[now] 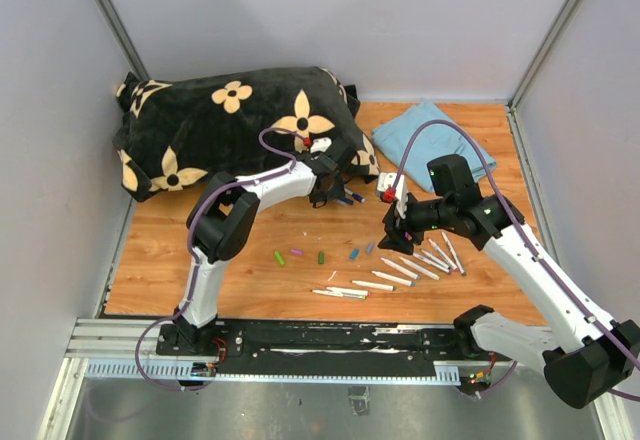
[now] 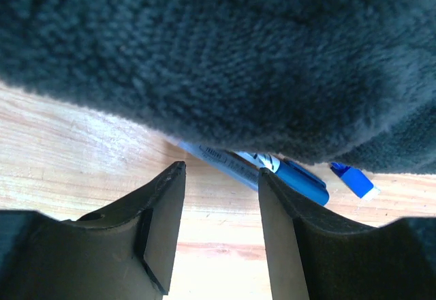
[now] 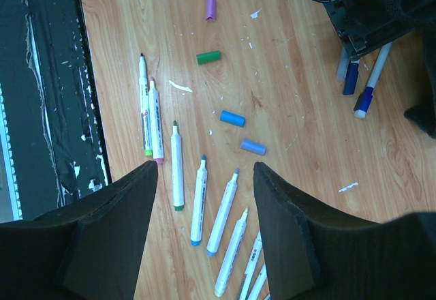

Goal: Open the pen caps
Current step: Pick up the pen from the center of the board.

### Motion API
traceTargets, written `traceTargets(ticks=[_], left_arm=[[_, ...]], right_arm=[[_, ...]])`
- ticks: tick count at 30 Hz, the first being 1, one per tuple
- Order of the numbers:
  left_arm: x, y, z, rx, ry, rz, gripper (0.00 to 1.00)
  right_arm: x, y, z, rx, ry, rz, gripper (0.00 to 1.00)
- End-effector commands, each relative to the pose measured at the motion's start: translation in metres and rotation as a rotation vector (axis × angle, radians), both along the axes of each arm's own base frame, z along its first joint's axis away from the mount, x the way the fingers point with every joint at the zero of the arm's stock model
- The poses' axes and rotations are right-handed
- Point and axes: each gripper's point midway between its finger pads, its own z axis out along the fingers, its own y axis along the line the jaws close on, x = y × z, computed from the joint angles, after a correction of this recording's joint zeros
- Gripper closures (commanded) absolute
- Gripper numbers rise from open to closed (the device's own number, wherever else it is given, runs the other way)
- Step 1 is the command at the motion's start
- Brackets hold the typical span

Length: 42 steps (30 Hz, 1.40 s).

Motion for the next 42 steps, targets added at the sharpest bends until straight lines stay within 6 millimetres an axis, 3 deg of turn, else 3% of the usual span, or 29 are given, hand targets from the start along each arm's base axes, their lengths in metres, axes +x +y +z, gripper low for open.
traceTargets(ticks=[1, 9, 20, 25, 29, 42], left_arm=[[0.003, 0.0, -0.002, 0.028, 0.004, -0.004, 0.48], [0.006, -0.002, 0.003, 0.021, -0.005, -0.005, 0.48], [-0.003, 0.004, -0.015, 0.055, 0.038, -0.034, 0.5], [-0.008, 0.007, -0.015, 0.06, 0.05, -0.047, 0.56], [-0.017, 0.013, -0.014, 0.062, 0.06, -0.056, 0.68], [-0.044, 0.065, -0.015, 0.16, 0.048, -0.037, 0.89]], right_arm=[[-0.001, -0.002, -0.001, 0.016, 0.022, -0.01, 0.4], [-0.002, -0.002, -0.001, 0.02, 0.024, -0.009, 0.4], [-0.002, -0.002, 0.0, 0.025, 0.023, -0.01, 0.4], [-0.002, -0.003, 0.0, 0.027, 0.024, -0.012, 0.4], [-0.002, -0.003, 0.0, 0.03, 0.025, -0.011, 0.4], [-0.002, -0.003, 0.0, 0.034, 0.032, -0.011, 0.4]])
